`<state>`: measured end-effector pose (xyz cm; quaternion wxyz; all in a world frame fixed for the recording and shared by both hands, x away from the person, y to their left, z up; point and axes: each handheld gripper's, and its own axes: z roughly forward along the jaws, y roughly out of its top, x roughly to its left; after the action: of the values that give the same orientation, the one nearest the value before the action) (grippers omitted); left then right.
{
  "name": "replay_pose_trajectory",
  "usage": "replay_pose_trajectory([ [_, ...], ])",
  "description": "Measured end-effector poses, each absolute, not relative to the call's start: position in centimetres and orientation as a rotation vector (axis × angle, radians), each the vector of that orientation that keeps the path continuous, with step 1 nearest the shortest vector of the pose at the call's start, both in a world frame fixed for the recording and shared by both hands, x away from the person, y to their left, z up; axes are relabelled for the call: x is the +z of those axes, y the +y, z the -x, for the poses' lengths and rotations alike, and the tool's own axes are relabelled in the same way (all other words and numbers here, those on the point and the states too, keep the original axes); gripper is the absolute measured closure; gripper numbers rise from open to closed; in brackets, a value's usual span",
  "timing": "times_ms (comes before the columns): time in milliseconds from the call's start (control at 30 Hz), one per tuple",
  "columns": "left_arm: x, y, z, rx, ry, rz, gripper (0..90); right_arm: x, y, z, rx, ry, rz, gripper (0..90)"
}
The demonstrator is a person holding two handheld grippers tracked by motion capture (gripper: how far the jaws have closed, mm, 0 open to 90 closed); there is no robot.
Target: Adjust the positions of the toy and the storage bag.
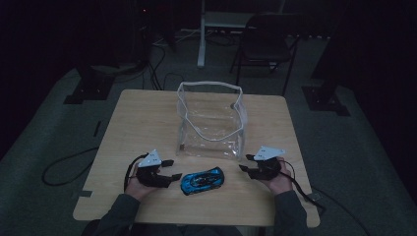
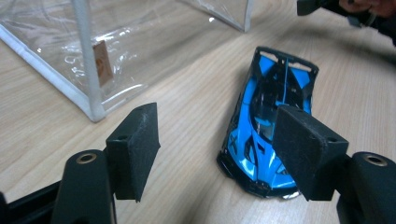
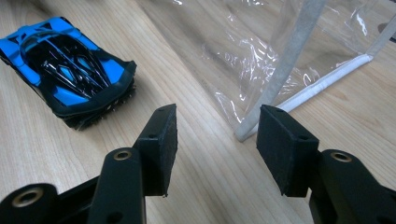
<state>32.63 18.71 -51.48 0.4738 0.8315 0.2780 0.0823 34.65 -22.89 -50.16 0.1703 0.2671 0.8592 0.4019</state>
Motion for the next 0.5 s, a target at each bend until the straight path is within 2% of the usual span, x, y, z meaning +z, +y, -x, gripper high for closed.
replay_pose_trajectory([
  [500,-52.4,17.2,-32.3,0.213,0.661,-2.12,30.0,-50.6,-22.4,-34.4,1.114,2.472,-0.739,47.7],
])
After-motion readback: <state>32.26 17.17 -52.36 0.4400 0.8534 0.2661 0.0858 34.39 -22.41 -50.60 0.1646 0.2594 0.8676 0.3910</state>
